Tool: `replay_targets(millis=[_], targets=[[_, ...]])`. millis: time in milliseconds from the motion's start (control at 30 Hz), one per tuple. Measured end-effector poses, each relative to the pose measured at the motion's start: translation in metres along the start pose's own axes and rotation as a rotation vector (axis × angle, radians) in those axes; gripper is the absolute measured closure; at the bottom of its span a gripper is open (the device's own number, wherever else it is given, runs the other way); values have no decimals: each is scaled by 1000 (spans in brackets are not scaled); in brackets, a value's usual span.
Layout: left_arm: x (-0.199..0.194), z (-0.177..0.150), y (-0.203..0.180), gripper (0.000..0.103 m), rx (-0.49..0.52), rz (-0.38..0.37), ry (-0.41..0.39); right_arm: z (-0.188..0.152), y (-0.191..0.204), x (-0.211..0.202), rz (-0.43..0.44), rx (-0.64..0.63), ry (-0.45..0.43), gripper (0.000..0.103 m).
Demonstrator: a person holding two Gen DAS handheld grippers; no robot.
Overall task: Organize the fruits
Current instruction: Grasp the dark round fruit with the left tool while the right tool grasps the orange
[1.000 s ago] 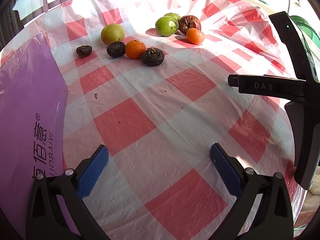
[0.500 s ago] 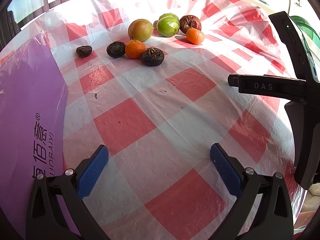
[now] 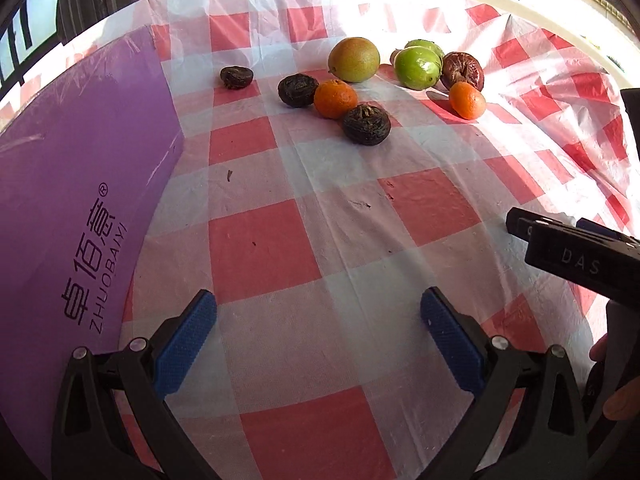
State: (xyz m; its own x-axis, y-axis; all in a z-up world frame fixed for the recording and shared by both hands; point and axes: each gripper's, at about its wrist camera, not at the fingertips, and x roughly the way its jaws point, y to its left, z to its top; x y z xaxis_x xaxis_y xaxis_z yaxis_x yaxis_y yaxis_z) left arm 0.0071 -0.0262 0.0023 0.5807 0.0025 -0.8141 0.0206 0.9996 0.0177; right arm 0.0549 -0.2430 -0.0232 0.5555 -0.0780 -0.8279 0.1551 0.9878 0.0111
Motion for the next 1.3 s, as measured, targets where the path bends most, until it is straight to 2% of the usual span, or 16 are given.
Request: replay_targets(millis=[133, 233, 367, 500, 600, 633, 700, 733, 800, 833, 967, 1067, 1300], targets=[[14, 24, -7, 1, -89, 60, 15, 14, -4, 1, 109, -102, -8, 4], [30, 47, -10, 1, -91, 59, 20, 42, -3, 19, 122, -148, -1, 4], [51, 80, -13, 1, -95, 57, 26, 86, 1, 45, 182, -157, 2, 5], [67, 103, -22, 1, -72, 39, 41, 115, 12, 61, 233, -180, -19, 27], [74, 112, -28, 4, -69, 37, 34, 123, 20, 66, 233, -228, -22, 32], [75, 115, -29, 7, -62, 32, 25, 121, 22, 66, 236, -242, -27, 36], [77, 122, -35, 23, -41, 20, 9, 118, 24, 64, 238, -255, -36, 41], [78, 125, -38, 27, -32, 14, 5, 116, 23, 63, 233, -255, -40, 45], [77, 128, -45, 58, -2, 0, -1, 119, 23, 64, 222, -241, -46, 50], [76, 128, -49, 63, 17, 0, 4, 118, 22, 64, 222, -235, -48, 56], [60, 108, -54, 64, 25, -21, 36, 116, 15, 62, 236, -220, -37, 59], [41, 88, -51, 64, 15, -39, 76, 105, 4, 49, 240, -205, 6, 59], [-16, 48, -44, 64, 26, -101, 118, 42, 8, -3, 219, -234, 106, 59]])
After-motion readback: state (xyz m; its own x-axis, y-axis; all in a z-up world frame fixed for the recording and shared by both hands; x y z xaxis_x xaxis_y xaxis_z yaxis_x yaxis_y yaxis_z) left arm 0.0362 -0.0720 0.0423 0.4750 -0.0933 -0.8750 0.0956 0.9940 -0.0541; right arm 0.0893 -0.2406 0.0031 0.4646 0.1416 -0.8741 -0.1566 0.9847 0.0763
